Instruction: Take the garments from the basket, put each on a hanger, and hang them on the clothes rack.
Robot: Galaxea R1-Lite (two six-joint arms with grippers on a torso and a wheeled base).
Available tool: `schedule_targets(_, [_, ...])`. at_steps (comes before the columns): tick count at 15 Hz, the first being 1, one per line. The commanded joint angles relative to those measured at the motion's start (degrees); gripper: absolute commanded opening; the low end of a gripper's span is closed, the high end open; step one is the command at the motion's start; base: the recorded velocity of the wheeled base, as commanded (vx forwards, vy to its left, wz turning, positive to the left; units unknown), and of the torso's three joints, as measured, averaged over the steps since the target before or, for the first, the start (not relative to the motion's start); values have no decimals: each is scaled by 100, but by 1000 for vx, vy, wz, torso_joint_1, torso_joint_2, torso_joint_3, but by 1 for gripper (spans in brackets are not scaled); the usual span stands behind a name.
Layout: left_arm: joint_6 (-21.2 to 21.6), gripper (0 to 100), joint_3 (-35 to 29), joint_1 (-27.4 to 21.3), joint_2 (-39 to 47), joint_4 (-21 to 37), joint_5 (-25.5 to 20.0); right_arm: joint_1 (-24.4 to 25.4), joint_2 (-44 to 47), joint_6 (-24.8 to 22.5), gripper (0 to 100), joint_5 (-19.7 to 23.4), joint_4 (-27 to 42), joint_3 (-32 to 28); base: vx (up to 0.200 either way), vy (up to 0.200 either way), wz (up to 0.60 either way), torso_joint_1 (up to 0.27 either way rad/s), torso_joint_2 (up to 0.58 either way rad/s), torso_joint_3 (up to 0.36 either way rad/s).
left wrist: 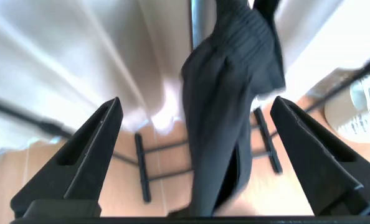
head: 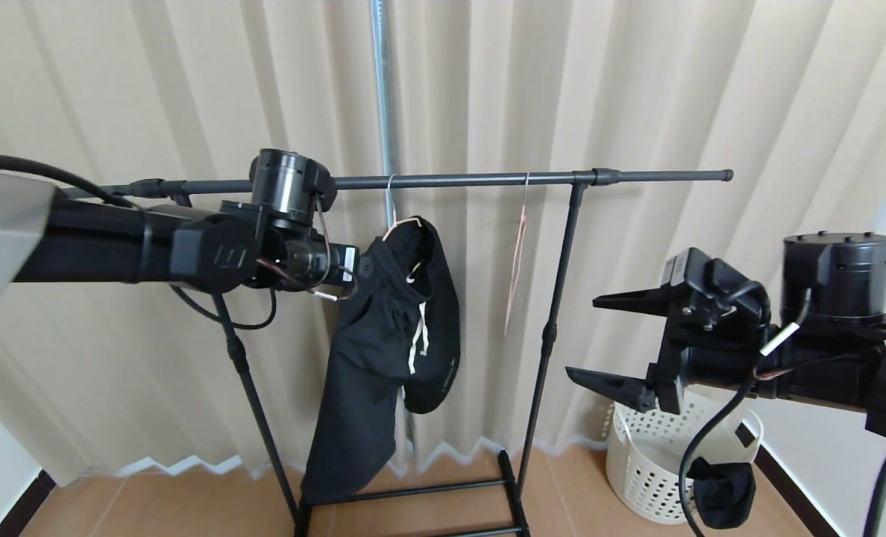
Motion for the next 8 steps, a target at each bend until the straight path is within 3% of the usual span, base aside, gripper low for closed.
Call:
schedule_targets(1, [1, 100, 1518, -228, -1805, 4, 3, 10, -1010, 201, 100, 3, 37, 216, 0, 0, 0, 0, 0, 0])
schedule_targets(2, [10, 100, 1931, -246, -2306, 13, 3, 10, -1406, 447, 100, -23, 81, 278, 0, 0, 0, 0, 0, 0])
schedule_targets(4, [10, 100, 2968, -290, -3466, 13, -14, 10, -2320, 869, 100, -700, 90, 603, 0, 0, 0, 0, 0, 0])
schedule_targets(6, [1, 100, 4023, -281, -4696, 4, -50, 36, -3199, 904, 100, -1658, 98, 1227, 0, 0, 0, 0, 0, 0])
schedule_targets(7, [1, 100, 4023, -281, -4696, 4, -50, 36, -3199, 904, 100, -1658, 98, 1227, 0, 0, 0, 0, 0, 0])
schedule_targets(8, [10, 100, 4937, -281, -5936, 13, -58, 45, -4069, 904, 100, -2475, 107, 2009, 0, 0, 0, 0, 0, 0])
